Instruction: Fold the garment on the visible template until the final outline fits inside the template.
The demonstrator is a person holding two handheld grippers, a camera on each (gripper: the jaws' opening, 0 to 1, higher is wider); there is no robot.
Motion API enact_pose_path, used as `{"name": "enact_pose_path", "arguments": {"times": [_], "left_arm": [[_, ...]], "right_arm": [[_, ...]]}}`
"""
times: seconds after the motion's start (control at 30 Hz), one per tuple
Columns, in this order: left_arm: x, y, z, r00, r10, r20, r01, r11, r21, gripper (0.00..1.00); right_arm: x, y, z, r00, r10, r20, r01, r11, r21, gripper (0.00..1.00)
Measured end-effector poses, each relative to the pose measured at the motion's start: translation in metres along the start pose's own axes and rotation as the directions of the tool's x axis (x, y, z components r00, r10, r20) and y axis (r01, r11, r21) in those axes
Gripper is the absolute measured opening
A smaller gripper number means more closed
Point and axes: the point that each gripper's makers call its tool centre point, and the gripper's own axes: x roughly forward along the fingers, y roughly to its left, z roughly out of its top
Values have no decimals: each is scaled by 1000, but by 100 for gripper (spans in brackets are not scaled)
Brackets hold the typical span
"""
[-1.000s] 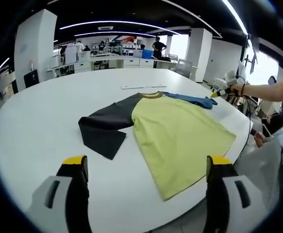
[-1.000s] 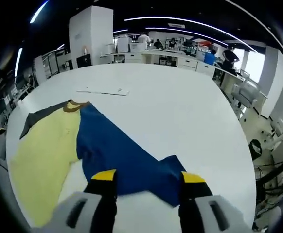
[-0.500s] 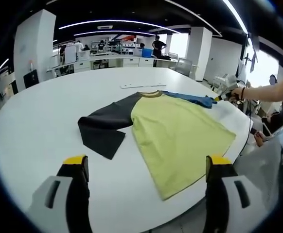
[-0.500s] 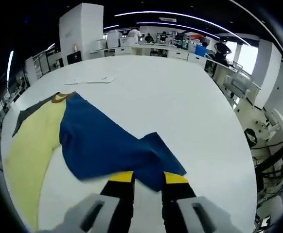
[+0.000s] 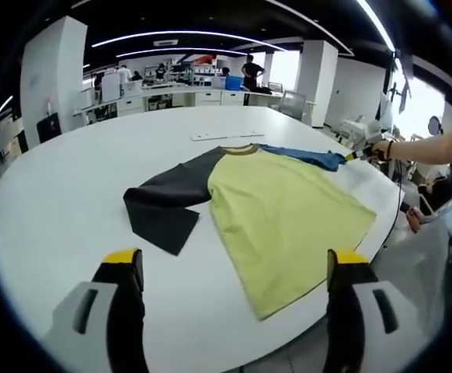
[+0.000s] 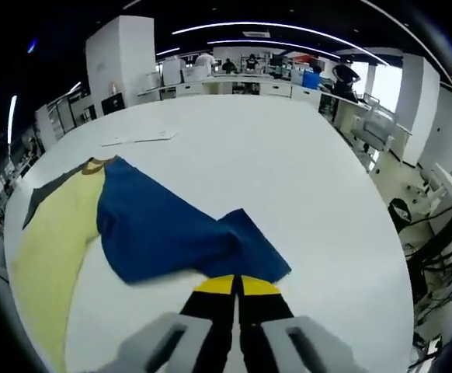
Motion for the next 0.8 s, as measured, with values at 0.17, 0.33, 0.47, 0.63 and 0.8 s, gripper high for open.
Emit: {"name": "enact_pose_path", "arguments": {"times": [0.17,0.33,0.47,0.63,0.8], "left_arm": [[0,-3,0,1000,-8,1,8,1000,6,95],[-1,-3,1,1000,-13,8,13,1000,9,95],[-2,-2,-1,1000,-12,10,12,1000,3,95],[-3,-2,-4,1000,-12,10,12,1000,-2,95],[-5,-2,-4,1000,-5,18,5,1000,-13,95]], "right_arm": [[-16,10,18,999,42,34,-41,999,-29,0],[-31,24,40,994,99,57,-96,994,-41,0],[-38,44,53,986,162,44,-158,984,-87,0],[-35,66,70,978,206,26,-200,968,-150,0],[-18,86,87,968,250,11,-244,953,-182,0]]}}
